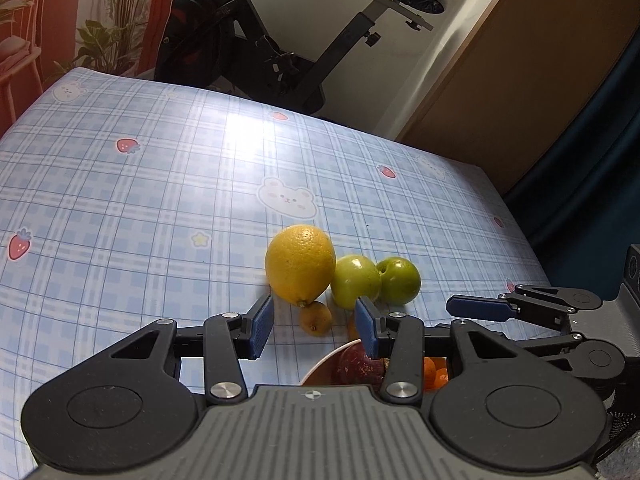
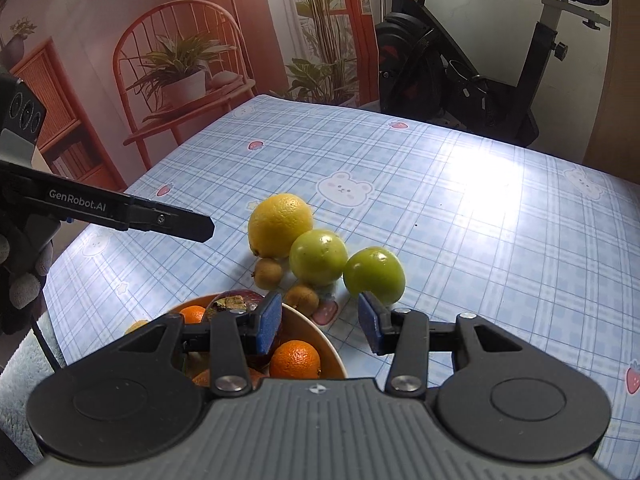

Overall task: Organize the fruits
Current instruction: 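Grasp a small brown kiwi with the left gripper while the right gripper grasps another kiwi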

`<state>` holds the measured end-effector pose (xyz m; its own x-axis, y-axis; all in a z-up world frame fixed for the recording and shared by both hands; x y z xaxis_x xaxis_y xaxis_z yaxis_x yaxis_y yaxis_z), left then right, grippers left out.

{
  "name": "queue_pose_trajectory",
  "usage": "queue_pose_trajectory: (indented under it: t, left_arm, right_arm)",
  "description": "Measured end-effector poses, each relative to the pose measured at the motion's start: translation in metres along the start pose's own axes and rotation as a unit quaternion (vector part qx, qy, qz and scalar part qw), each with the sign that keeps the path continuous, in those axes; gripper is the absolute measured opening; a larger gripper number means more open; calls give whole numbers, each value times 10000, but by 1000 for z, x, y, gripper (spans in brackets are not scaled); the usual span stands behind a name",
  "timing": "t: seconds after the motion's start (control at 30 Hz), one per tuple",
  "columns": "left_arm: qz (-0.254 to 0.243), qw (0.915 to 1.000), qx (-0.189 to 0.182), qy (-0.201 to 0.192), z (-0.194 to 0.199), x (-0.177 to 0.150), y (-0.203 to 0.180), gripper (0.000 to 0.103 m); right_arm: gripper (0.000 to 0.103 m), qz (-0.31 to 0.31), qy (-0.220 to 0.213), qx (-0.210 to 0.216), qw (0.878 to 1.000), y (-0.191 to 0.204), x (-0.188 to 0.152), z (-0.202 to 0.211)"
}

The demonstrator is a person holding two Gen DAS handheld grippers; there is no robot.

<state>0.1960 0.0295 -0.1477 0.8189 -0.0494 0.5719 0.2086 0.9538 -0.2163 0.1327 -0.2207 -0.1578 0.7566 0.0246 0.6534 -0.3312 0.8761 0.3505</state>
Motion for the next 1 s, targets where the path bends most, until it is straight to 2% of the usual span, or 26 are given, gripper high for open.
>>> queue_pose_trajectory:
  t: [0.17,0.3,0.6,0.67,0.77,1.0]
  left_arm:
    - [153,9994,-22,323,-22,-2,0,46]
    - [247,9985,-47,485,-35,-1,-3,46]
    - [48,9983,69,576,-52,-2,-15,46]
    - [-14,9982,109,591,-56,-4,-19,44]
    - [-17,9980,121,619,-62,-8,-23,26]
    - [-153,9987,174,445,-54,-14,-25,26]
  right_arm:
    - [22,-145,52,98,9998,-8,-3,-10]
    - [21,-251,77,78,9996,-12,-3,-13]
    - [21,-432,109,70,9990,-18,-5,-15]
    - [21,-457,122,73,9989,-18,-4,-17]
    - [21,-506,135,85,9986,-19,-4,-18]
    - [21,-727,156,153,9971,-21,-1,-22]
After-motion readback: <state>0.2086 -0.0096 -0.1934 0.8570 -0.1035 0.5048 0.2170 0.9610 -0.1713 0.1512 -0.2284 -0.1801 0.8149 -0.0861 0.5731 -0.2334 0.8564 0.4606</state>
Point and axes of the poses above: each gripper's, at about its wrist camera, not at the fingertips, and z roughly against the way its jaws point, y to its left, x to its top, the point moved 3 cm from there along -z, roughly the way its jaws point, and after that the axes turned 11 degrees about x, right-handed, at the moved point
